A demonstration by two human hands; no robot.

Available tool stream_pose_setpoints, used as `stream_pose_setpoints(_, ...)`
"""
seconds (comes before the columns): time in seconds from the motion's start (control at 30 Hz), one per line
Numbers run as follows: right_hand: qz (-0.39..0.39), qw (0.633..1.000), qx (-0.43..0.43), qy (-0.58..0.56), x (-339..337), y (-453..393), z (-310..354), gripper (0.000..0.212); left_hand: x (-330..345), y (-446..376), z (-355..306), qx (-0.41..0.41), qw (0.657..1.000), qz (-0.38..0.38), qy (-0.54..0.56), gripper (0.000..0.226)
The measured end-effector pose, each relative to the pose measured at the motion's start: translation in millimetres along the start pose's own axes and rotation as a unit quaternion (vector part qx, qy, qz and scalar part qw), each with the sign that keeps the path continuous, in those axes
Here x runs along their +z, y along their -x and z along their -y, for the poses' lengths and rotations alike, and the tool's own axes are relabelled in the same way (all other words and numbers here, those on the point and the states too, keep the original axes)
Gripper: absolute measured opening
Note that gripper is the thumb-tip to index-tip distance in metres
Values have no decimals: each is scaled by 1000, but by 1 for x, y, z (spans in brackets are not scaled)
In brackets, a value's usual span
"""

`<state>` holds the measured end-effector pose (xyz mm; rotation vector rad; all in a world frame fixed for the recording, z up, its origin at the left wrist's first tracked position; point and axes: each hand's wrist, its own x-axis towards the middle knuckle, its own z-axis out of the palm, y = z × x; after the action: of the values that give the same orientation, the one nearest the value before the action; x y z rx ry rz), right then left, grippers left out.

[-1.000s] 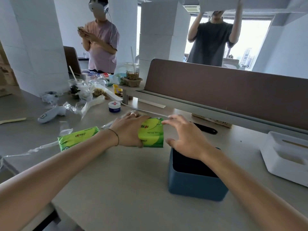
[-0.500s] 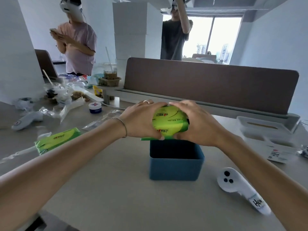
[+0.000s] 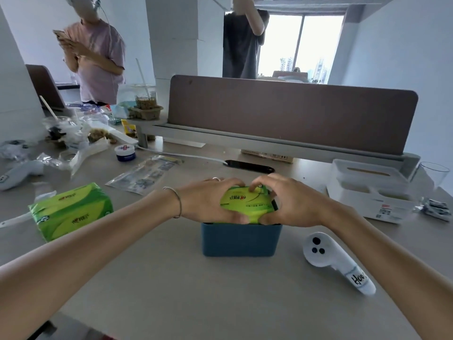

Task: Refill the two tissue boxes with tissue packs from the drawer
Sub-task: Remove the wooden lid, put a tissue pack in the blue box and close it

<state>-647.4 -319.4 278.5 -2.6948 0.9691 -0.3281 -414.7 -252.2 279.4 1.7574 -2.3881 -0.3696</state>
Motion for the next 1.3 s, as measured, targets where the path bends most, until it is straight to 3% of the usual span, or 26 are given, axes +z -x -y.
stream_pose_setpoints(0.13, 22, 1000, -6, 1, 6, -6, -2, 63, 11, 2, 2, -1, 991, 13, -133, 108)
stream_pose_setpoints(0.37, 66, 997, 5, 36, 25, -11, -4, 33, 18, -4, 7, 10, 986, 33, -162, 76)
stream_pose_setpoints(0.53, 45, 998, -5, 39, 26, -12, -3, 34, 18, -8, 3, 20, 992, 14, -123, 75)
stream_pose_setpoints(0.7, -46, 999, -22, 8, 7, 3, -4, 26, 17, -15, -20, 35, 994, -79, -62, 73)
stream_pose_setpoints(0.9, -119, 992, 39, 14, -29, 58, -30, 29, 22, -42, -77, 83, 985, -145, -43, 78)
stream_pose_setpoints(1.3, -133, 961, 230, 75, -66, 247, -103, 26, 89, -111, -245, 208, 973, -102, 12, 81)
